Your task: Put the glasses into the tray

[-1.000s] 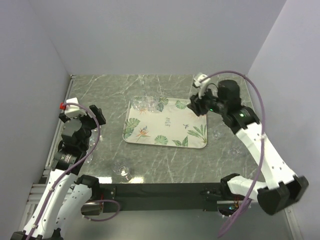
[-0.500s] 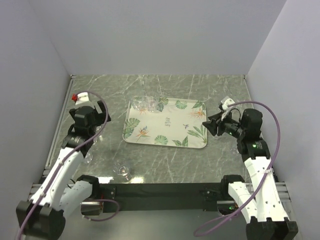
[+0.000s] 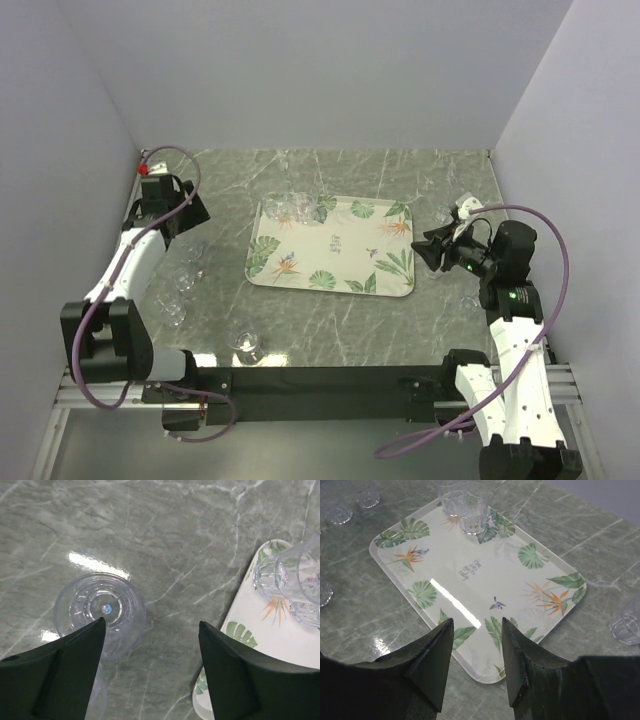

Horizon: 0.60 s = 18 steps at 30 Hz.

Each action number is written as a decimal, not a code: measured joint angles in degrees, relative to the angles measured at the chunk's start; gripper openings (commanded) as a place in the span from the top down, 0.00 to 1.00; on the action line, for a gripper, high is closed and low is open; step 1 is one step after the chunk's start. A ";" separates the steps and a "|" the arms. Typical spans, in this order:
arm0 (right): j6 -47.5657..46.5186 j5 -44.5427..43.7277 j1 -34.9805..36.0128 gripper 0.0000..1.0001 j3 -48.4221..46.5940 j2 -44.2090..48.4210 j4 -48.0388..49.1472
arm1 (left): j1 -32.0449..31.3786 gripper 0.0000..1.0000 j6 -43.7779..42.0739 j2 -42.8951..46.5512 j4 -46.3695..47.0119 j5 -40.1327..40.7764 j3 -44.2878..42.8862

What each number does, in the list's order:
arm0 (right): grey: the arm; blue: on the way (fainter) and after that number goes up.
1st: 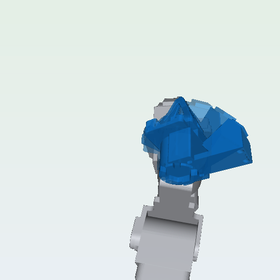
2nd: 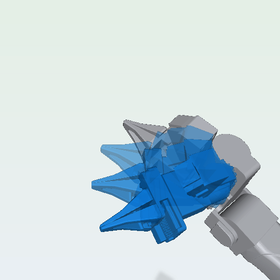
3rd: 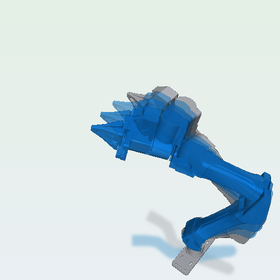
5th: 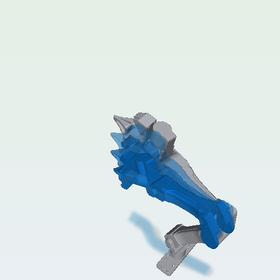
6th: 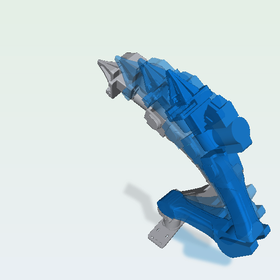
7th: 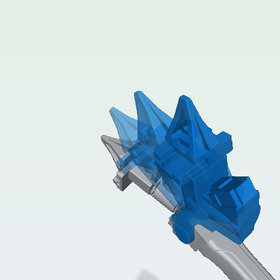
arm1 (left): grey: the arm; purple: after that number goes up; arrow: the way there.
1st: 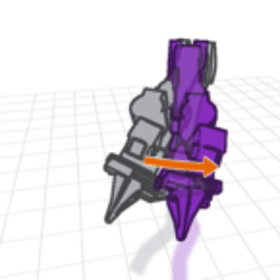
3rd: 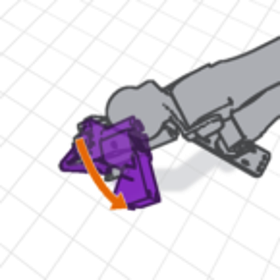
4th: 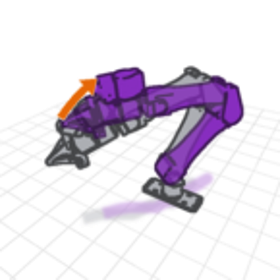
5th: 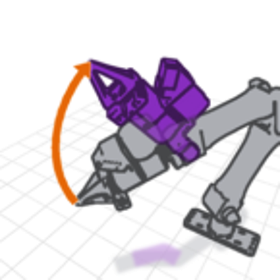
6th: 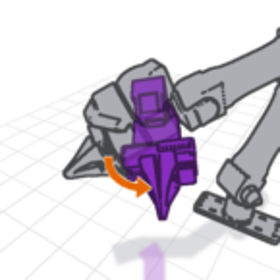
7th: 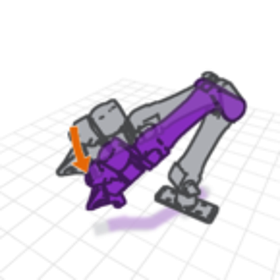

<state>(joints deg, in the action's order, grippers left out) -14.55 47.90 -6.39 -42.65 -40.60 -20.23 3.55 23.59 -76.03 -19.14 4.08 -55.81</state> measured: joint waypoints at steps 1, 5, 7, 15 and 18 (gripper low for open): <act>0.00 0.02 0.00 0.50 0.00 0.02 0.04 | 0.00 0.23 0.02 -1.27 -0.98 -0.24 -1.25; -0.02 0.04 -0.02 0.50 0.00 0.04 0.07 | 0.02 0.30 -0.09 -5.97 -3.69 -0.33 -5.51; -0.02 0.02 -0.02 0.50 0.00 0.07 0.07 | 0.02 0.33 -0.13 -7.91 -4.79 -0.28 -6.93; -0.02 0.00 -0.04 0.50 0.00 0.07 0.07 | -1.42 0.46 -0.13 -15.98 -9.64 1.92 -10.12; -0.04 -0.02 -0.17 0.50 0.00 0.07 0.07 | -2.54 0.59 -0.17 -17.86 -10.93 3.63 -10.58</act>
<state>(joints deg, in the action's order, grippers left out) -14.59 47.88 -6.57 -42.65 -40.53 -20.16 1.02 23.42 -93.89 -30.06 7.70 -66.39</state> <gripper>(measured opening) 0.503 0.516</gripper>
